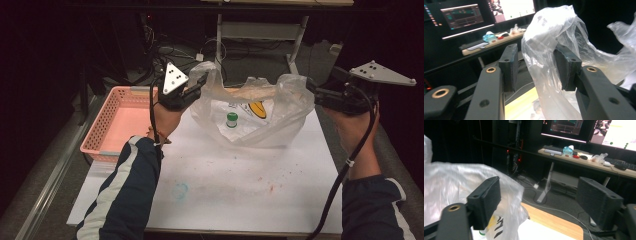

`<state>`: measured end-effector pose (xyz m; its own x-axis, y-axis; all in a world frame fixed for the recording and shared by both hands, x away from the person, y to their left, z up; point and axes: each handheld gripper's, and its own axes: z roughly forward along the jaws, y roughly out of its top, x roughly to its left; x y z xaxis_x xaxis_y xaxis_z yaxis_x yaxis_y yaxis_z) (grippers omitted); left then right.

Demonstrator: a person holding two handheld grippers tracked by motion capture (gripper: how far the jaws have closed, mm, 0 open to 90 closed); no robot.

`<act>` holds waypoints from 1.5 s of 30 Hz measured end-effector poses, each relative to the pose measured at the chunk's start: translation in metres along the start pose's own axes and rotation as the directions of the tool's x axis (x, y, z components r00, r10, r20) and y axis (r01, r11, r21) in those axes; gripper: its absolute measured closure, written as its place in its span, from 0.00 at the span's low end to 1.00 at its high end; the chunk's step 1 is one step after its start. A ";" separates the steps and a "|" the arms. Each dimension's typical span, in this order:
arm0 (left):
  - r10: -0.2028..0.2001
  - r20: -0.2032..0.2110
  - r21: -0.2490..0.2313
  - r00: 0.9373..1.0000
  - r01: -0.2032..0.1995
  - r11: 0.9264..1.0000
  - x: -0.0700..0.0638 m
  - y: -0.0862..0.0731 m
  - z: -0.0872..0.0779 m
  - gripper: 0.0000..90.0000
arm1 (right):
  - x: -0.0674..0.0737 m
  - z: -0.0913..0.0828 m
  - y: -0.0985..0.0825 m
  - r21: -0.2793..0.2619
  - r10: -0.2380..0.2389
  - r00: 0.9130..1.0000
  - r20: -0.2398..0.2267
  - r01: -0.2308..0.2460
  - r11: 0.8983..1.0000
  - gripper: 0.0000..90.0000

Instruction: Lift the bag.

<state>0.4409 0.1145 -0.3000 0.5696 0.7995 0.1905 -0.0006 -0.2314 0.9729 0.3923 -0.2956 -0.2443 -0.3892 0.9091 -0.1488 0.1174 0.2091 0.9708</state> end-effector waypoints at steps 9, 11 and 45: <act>0.005 0.016 -0.021 1.000 -0.005 1.000 0.004 -0.001 -0.019 0.38 | 0.016 -0.027 -0.025 -0.022 0.001 0.998 -0.063 -0.003 1.000 0.19; 0.017 0.015 -0.025 1.000 -0.016 1.000 0.003 -0.002 -0.024 0.35 | 0.020 -0.030 -0.033 -0.018 -0.005 0.998 -0.062 0.004 1.000 0.19; 0.054 0.042 -0.062 0.998 -0.051 0.997 0.016 -0.026 -0.127 0.28 | 0.035 -0.094 -0.028 -0.113 -0.038 0.998 -0.054 0.031 0.993 0.26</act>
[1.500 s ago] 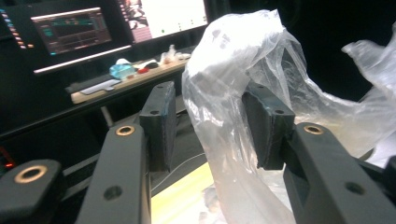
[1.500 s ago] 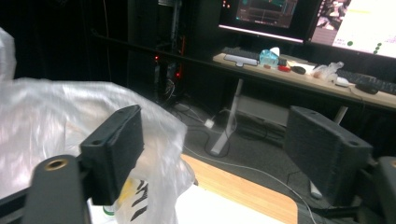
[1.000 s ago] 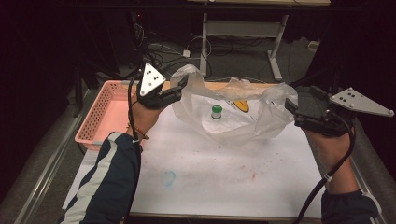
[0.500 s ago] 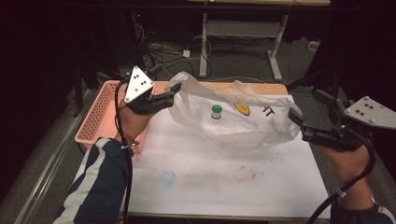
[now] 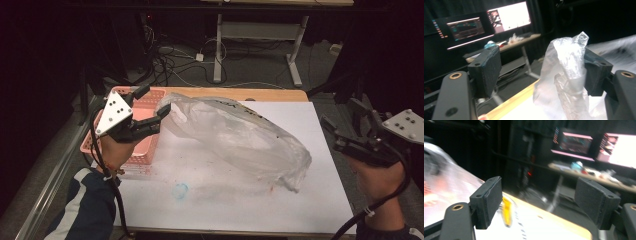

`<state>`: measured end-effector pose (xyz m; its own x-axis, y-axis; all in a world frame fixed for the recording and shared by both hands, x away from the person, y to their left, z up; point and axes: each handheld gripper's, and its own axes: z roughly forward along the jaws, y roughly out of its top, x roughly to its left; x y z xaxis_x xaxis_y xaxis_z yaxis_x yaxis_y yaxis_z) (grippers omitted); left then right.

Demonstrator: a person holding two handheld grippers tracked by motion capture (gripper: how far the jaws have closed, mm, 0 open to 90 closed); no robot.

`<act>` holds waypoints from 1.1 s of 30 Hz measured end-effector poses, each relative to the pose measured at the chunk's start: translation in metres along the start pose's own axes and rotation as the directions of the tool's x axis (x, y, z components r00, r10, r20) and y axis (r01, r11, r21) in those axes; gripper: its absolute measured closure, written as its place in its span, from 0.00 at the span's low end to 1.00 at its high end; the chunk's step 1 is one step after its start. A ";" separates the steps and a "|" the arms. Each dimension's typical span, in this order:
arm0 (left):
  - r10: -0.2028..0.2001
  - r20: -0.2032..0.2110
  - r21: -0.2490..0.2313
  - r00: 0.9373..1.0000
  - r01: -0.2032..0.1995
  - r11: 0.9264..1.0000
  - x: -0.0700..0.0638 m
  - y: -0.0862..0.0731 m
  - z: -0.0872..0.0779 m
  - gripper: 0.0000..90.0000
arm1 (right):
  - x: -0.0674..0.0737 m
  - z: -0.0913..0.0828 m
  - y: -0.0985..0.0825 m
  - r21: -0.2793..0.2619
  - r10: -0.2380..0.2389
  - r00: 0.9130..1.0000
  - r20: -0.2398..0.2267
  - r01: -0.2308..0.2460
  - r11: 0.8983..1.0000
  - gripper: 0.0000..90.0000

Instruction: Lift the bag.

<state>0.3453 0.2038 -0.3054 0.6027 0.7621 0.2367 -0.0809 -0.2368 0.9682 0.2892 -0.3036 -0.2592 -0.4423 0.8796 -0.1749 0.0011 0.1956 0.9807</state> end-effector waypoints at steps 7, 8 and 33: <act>0.039 0.056 0.136 0.998 -0.046 0.990 -0.011 -0.036 0.004 0.28 | -0.002 0.041 -0.044 0.162 0.019 1.000 0.006 -0.020 0.987 0.28; 0.054 0.059 0.152 0.997 -0.062 0.986 -0.013 -0.040 0.003 0.28 | -0.001 0.046 -0.050 0.182 0.017 1.000 0.006 -0.017 0.983 0.27; 0.028 0.108 0.381 0.994 -0.068 0.922 -0.030 -0.126 -0.046 0.17 | 0.034 0.053 -0.152 0.298 0.029 0.997 -0.075 -0.005 0.955 0.23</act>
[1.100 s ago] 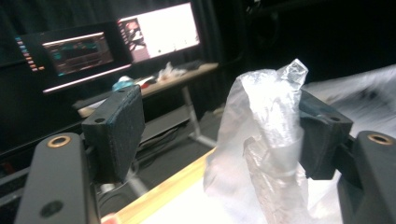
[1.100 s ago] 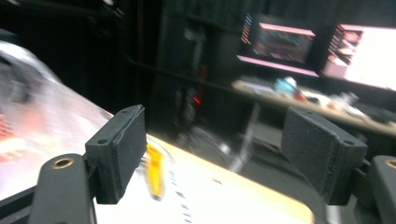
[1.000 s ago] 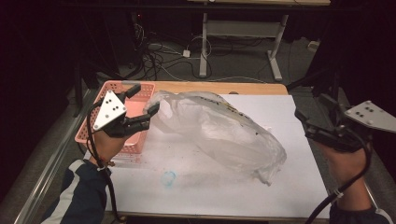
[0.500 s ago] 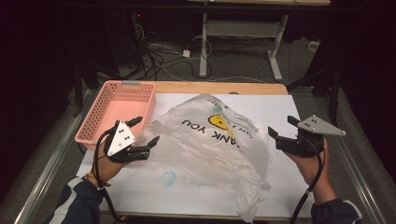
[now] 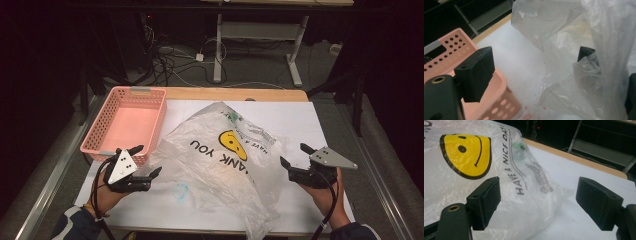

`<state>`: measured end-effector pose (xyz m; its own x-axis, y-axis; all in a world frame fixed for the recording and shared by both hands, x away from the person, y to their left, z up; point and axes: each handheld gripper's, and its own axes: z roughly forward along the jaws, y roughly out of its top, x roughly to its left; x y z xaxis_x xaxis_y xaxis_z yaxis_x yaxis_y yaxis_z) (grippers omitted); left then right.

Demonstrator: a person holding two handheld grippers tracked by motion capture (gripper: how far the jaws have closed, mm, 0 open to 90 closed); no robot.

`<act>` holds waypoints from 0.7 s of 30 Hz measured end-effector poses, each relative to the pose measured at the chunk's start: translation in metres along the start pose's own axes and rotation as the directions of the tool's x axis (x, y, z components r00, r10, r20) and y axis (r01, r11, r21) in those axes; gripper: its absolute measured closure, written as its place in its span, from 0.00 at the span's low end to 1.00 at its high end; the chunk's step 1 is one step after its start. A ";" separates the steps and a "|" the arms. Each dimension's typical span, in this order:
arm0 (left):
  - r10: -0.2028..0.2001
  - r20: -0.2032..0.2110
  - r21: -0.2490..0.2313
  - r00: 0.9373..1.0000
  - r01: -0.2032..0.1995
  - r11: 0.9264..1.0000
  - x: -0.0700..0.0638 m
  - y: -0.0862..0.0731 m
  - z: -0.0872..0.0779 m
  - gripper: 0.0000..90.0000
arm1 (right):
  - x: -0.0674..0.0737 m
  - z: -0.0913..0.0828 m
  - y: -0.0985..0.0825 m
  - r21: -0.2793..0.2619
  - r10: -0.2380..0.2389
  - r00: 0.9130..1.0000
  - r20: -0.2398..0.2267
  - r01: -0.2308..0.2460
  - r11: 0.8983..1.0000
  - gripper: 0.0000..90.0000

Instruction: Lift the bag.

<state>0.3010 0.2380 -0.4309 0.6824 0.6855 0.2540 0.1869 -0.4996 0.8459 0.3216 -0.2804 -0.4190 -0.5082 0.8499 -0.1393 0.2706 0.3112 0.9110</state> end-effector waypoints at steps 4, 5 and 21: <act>0.013 -0.004 0.019 1.000 -0.013 1.000 -0.004 -0.011 0.000 0.17 | 0.006 -0.003 -0.013 0.007 -0.009 1.000 -0.011 0.010 1.000 0.21; 0.016 -0.007 0.021 1.000 -0.016 1.000 -0.005 -0.014 -0.001 0.17 | 0.008 -0.003 -0.016 0.017 -0.010 1.000 -0.019 0.010 1.000 0.20; 0.016 -0.010 0.058 1.000 -0.015 0.998 -0.010 -0.036 -0.004 0.17 | 0.034 -0.001 -0.030 0.062 -0.088 0.994 -0.064 0.092 0.994 0.20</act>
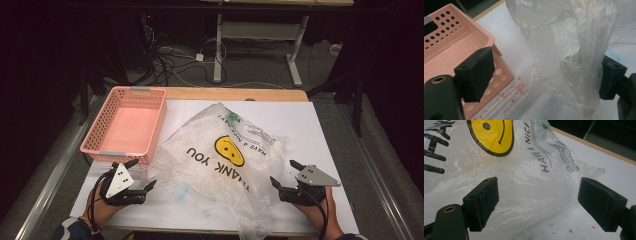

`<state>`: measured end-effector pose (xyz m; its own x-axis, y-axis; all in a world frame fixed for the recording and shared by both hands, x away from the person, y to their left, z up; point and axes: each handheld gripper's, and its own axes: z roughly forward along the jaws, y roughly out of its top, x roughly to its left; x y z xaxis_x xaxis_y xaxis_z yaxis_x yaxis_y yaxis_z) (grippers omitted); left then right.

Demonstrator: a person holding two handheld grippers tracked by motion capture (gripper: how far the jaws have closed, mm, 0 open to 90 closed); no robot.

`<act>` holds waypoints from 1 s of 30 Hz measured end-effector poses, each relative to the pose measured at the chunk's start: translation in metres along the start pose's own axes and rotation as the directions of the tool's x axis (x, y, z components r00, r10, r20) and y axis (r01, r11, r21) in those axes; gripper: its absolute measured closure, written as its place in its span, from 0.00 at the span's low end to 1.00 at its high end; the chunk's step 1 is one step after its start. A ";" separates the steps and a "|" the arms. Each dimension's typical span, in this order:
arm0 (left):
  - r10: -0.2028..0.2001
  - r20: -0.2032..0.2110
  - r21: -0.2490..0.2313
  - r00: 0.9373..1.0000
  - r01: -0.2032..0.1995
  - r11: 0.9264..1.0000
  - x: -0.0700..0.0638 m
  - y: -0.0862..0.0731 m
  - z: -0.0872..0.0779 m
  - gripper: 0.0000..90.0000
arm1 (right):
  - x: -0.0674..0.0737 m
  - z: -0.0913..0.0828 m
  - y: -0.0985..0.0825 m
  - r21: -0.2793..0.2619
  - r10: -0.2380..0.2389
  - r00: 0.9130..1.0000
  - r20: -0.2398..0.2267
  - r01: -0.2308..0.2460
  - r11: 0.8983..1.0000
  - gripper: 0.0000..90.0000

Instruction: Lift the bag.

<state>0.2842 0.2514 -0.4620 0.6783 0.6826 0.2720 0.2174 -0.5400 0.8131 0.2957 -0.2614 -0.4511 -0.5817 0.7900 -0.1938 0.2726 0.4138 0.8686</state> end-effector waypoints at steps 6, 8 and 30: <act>0.001 0.003 0.002 1.000 -0.001 1.000 0.000 0.000 0.001 0.17 | -0.001 0.001 0.000 0.000 -0.009 1.000 -0.003 0.009 1.000 0.20; 0.003 0.003 0.001 1.000 -0.003 1.000 0.000 0.000 0.000 0.17 | 0.000 0.001 0.000 0.002 -0.010 1.000 -0.004 0.010 1.000 0.20; 0.005 0.009 0.019 1.000 -0.005 1.000 0.000 0.002 0.006 0.17 | -0.002 0.007 -0.001 0.018 -0.019 1.000 -0.020 0.019 1.000 0.21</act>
<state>0.2893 0.2474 -0.4633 0.6856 0.6754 0.2716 0.2274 -0.5531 0.8014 0.3015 -0.2604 -0.4547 -0.6022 0.7728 -0.2005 0.2756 0.4369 0.8562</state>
